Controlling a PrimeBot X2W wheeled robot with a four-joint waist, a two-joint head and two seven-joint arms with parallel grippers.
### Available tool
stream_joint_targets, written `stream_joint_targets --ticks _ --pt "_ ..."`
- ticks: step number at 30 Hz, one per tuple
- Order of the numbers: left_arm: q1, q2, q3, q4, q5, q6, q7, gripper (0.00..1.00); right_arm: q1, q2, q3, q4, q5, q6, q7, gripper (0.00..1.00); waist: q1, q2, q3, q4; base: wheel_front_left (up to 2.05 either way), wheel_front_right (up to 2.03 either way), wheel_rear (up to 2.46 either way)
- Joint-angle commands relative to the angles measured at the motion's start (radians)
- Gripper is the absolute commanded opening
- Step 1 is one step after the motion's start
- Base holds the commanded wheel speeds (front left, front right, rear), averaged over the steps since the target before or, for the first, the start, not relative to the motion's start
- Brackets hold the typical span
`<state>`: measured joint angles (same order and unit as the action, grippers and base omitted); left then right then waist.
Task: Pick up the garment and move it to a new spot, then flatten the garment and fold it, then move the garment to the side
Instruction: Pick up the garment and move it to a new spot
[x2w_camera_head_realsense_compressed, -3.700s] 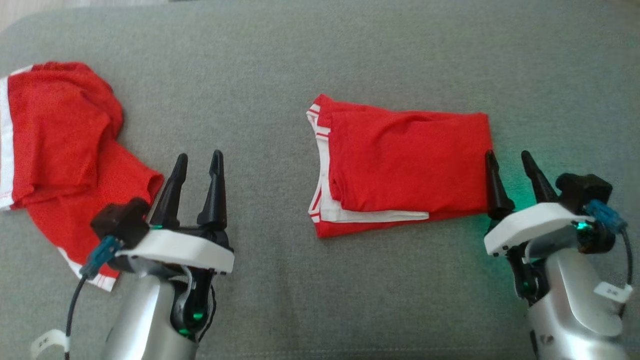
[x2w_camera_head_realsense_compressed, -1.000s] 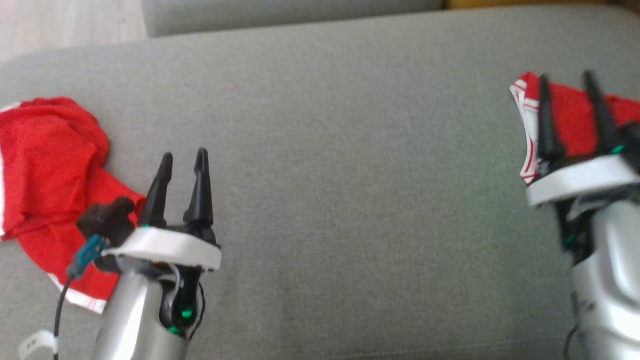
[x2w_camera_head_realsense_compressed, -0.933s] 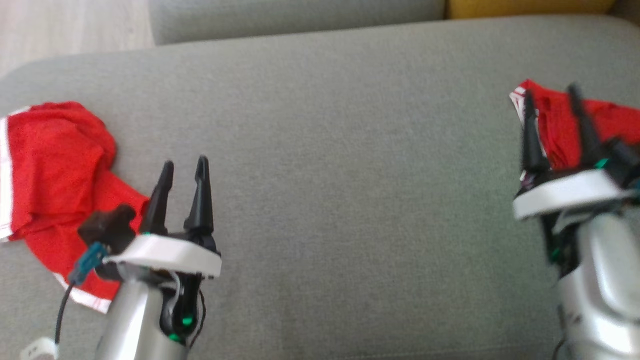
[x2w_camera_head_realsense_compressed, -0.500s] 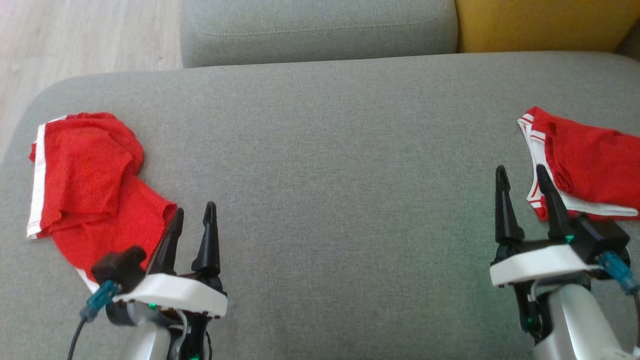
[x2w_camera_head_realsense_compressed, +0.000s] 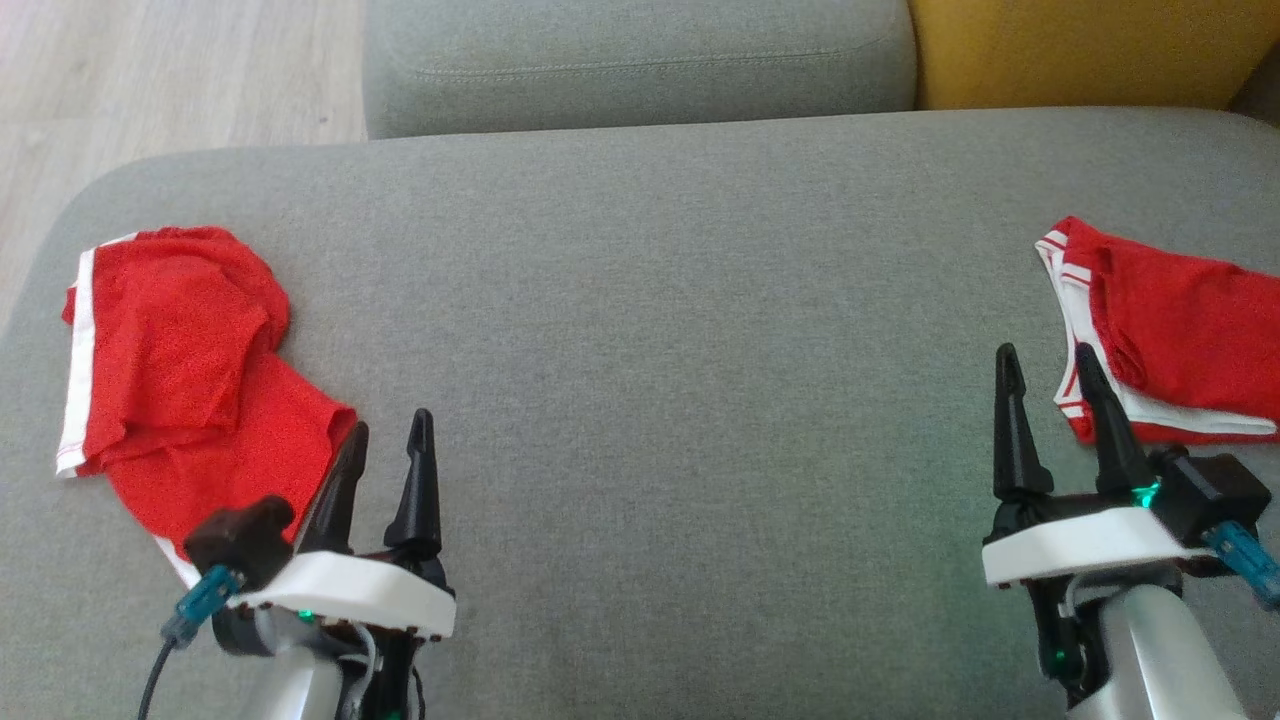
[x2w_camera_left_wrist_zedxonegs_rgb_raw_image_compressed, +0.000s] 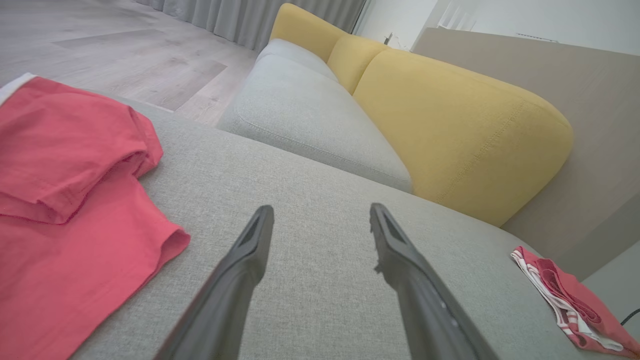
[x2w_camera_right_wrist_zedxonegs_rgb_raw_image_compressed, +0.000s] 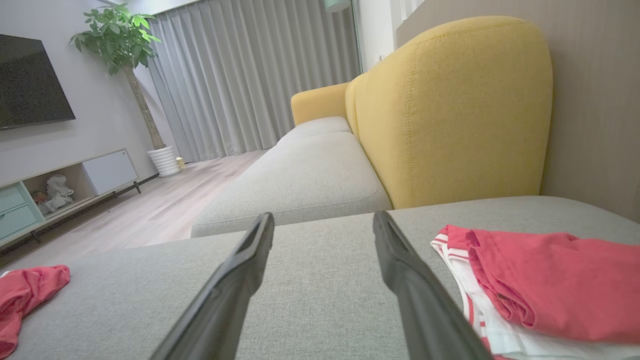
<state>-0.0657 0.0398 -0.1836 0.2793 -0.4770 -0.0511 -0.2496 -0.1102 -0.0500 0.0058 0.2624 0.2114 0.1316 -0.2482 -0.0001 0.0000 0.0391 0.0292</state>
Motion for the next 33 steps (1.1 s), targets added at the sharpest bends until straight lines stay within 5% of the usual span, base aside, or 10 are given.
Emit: stream_joint_targets --ticks 1,12,33 --pt "-0.033 0.010 0.025 -0.034 0.007 0.006 -0.012 1.00 -0.028 0.000 0.024 -0.039 0.003 -0.001 -0.013 1.00 0.0001 0.0000 0.001 0.005 0.00 0.00 0.00" --pt "-0.042 0.010 0.053 -0.043 0.004 0.016 -0.012 1.00 -0.025 0.000 0.075 -0.042 0.000 -0.001 -0.013 1.00 0.0001 0.0000 0.008 0.101 0.00 0.00 0.00" --pt "-0.013 0.010 0.135 -0.088 0.048 0.004 -0.012 1.00 -0.019 0.000 0.179 -0.017 0.008 -0.001 -0.014 1.00 0.0001 0.0000 0.000 0.472 0.00 0.00 0.00"
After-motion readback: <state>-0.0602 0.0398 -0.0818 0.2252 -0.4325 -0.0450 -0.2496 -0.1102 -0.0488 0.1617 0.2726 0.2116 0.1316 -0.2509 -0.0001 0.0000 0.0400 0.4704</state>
